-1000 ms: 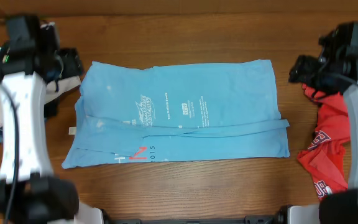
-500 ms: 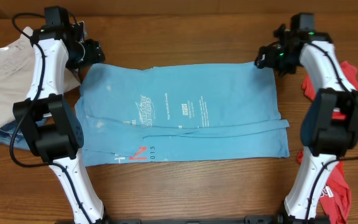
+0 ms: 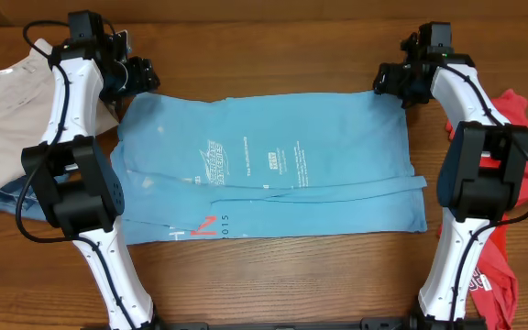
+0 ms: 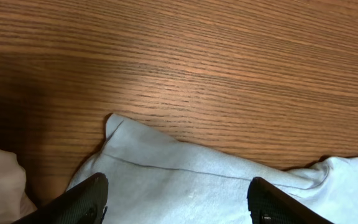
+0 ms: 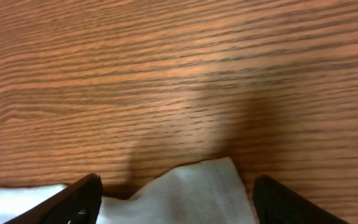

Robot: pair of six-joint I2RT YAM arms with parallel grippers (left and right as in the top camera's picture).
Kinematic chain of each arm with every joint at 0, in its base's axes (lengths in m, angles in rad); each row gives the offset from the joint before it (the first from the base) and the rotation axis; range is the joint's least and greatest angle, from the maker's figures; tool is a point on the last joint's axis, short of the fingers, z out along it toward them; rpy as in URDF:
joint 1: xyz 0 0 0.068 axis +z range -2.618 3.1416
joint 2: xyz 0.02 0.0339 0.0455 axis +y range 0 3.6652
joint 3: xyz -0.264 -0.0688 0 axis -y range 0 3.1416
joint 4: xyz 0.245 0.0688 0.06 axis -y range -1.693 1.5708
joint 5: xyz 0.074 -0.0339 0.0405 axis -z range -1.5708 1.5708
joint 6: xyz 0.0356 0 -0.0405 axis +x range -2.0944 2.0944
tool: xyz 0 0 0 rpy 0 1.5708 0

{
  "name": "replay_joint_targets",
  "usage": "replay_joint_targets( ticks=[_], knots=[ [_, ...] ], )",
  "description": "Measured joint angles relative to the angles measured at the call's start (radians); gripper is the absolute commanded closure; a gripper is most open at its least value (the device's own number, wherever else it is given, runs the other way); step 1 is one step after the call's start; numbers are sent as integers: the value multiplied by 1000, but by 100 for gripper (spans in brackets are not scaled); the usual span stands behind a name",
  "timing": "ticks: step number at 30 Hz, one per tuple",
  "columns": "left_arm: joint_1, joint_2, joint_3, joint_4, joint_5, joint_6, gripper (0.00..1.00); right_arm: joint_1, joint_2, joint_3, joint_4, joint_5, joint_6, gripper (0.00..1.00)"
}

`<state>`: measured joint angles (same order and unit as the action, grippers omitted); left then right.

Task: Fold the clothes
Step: 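Reach both grippers to the far edge corners of the T-shirt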

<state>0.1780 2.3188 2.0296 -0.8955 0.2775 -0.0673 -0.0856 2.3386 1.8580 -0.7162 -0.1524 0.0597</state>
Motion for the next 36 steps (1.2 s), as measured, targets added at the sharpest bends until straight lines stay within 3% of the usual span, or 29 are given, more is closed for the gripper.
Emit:
replay_joint_targets(
  ticks=[5,13,15,19,21,36],
  knots=[
    [0,1,0,-3,0,0,25,0,0,0,-1,60,79,38],
    [-2,1,0,-10,0,0,25,0,21,2,6,92,177,39],
    [-2,1,0,-11,0,0,25,0,22,3,8,92,187,49],
    [-2,1,0,-13,0,0,24,0,23,3,-3,95,203,82],
    [-2,1,0,-14,0,0,24,0,26,3,-3,100,204,93],
    [-2,1,0,-8,1,0,23,0,27,12,-64,122,206,96]
  ],
)
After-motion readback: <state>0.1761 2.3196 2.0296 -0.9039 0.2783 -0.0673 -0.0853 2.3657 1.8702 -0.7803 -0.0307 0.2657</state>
